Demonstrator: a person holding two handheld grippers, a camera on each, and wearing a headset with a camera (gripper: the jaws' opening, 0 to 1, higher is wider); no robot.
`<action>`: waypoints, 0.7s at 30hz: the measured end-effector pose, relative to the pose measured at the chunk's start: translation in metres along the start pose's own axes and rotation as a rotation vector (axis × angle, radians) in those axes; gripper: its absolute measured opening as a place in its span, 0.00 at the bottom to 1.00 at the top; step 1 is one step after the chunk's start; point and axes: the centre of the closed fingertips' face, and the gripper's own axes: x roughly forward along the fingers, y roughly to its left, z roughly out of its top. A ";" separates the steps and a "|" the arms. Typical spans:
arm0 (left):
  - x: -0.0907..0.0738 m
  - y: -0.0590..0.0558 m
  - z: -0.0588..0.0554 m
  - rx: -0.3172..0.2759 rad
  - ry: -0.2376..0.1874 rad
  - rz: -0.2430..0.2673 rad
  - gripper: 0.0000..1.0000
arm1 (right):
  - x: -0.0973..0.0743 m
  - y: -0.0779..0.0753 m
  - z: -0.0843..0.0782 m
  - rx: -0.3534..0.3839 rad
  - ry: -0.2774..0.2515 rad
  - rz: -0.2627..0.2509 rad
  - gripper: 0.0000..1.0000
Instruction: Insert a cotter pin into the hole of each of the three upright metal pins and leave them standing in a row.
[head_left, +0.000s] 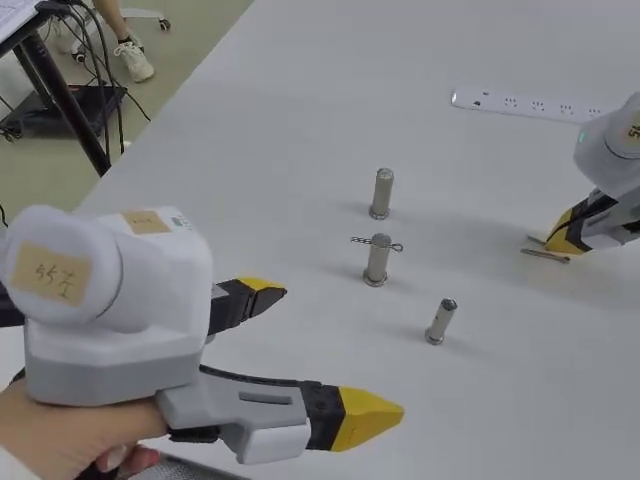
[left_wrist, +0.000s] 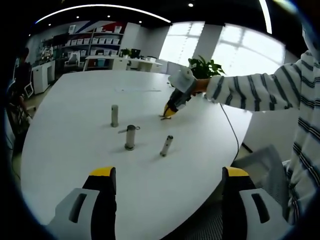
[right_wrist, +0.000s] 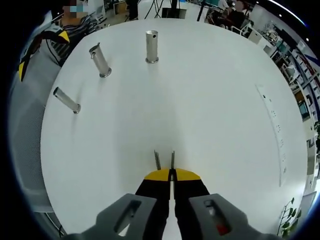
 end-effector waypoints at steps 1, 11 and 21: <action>0.000 0.000 0.001 0.002 -0.001 0.001 0.85 | -0.001 0.000 0.001 -0.004 -0.002 -0.006 0.00; 0.000 -0.003 0.007 0.023 -0.015 -0.006 0.85 | -0.032 -0.003 0.022 -0.027 -0.120 -0.076 0.00; 0.007 -0.002 0.018 0.037 -0.039 -0.016 0.82 | -0.089 0.003 0.040 -0.104 -0.265 -0.257 0.00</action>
